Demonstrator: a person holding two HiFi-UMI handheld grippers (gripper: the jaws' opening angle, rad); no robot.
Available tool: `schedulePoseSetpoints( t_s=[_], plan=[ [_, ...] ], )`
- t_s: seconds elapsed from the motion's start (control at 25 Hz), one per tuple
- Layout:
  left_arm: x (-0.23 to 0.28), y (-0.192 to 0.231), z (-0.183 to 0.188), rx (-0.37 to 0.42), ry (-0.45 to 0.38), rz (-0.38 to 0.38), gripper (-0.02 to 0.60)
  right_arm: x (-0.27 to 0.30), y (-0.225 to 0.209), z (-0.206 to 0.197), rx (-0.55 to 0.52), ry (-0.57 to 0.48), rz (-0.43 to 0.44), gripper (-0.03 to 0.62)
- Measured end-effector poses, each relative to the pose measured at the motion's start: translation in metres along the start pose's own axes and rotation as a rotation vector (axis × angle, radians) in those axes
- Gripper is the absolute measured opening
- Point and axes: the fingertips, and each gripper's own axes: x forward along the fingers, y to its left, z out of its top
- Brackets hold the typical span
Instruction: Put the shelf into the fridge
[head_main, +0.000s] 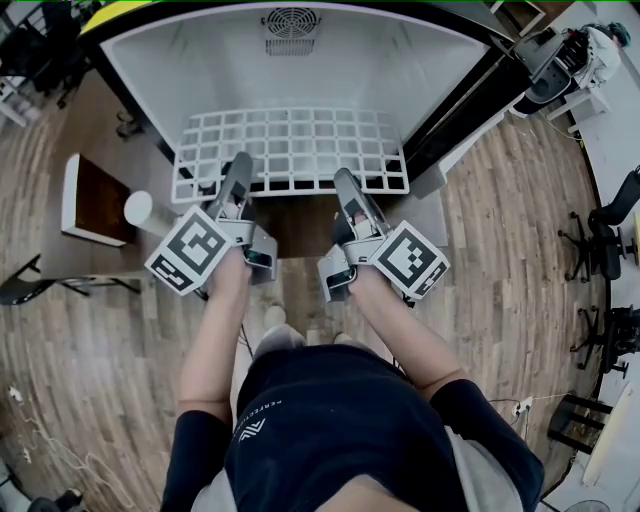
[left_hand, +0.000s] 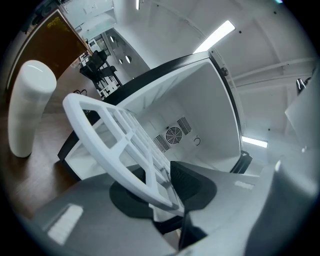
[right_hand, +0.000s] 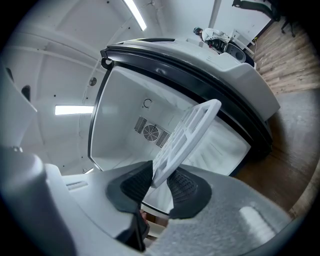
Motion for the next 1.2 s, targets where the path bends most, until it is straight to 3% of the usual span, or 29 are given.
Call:
schedulePoseSetpoints(
  t_s=[0.36,0.64,0.76,1.2],
  plan=[
    [0.0,0.001,0.001,0.011,-0.012,-0.01,0.126,0.001,0.0,0.0,0.009,-0.013,-0.008,0.095],
    [0.0,0.0,-0.002,0.054,-0.011,-0.021,0.143,0.001,0.0,-0.001,-0.041,-0.019,-0.006,0.108],
    [-0.005,0.001,-0.002,0.077,-0.026,-0.014,0.158,0.002,0.003,-0.003,-0.057,-0.004,0.011,0.147],
    [-0.028,0.011,0.0,0.063,-0.074,0.026,0.172,0.001,0.002,-0.014,-0.062,0.038,0.014,0.15]
  ],
)
